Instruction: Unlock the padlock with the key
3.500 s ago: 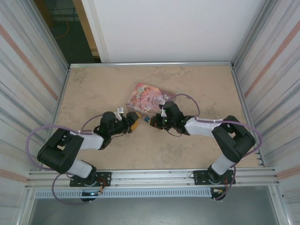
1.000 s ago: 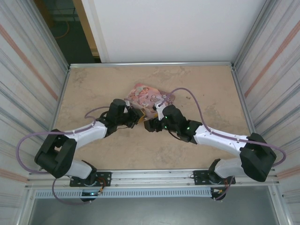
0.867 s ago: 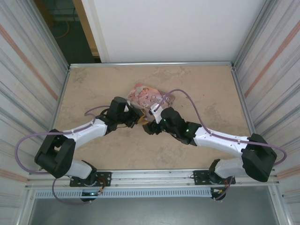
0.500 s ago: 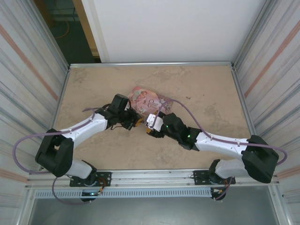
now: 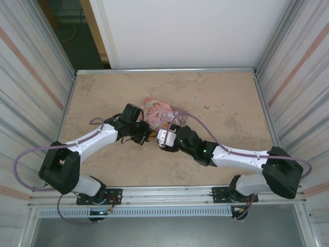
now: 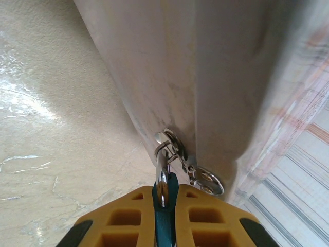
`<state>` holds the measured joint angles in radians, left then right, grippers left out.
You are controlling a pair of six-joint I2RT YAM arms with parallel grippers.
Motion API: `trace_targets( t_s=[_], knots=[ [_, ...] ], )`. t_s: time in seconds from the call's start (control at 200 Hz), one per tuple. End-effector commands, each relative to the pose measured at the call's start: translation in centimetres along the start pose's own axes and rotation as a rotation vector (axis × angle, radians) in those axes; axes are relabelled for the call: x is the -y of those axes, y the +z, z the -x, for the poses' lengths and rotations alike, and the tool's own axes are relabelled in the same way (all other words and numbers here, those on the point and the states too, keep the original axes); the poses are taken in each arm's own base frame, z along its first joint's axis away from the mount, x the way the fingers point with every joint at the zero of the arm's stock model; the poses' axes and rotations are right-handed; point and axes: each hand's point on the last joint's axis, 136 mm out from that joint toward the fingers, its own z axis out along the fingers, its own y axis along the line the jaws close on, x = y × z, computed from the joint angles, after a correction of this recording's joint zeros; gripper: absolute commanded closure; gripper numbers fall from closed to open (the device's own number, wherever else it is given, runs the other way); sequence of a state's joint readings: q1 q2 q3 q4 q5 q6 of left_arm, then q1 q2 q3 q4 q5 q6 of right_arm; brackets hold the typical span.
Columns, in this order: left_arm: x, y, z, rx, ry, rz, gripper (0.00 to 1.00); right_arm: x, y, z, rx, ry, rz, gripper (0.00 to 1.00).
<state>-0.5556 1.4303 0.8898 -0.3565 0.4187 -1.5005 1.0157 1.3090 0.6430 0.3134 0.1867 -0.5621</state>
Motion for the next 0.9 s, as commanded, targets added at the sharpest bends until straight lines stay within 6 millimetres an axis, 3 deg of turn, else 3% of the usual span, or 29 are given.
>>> trace_targets(
  t_s=[0.0, 0.271, 0.897],
  knots=[
    [0.8, -0.8, -0.3, -0.009, -0.016, -0.025, 1.0, -0.5, 0.4, 0.1, 0.012, 0.015, -0.002, 0.35],
    [0.5, -0.7, -0.1, 0.001, -0.014, -0.017, 1.0, -1.6, 1.4, -0.3, -0.01, 0.027, 0.039, 0.51],
    [0.2, -0.5, -0.2, -0.009, -0.016, -0.014, 1.0, -2.8, 3.5, 0.4, -0.011, 0.012, 0.096, 0.73]
  ],
)
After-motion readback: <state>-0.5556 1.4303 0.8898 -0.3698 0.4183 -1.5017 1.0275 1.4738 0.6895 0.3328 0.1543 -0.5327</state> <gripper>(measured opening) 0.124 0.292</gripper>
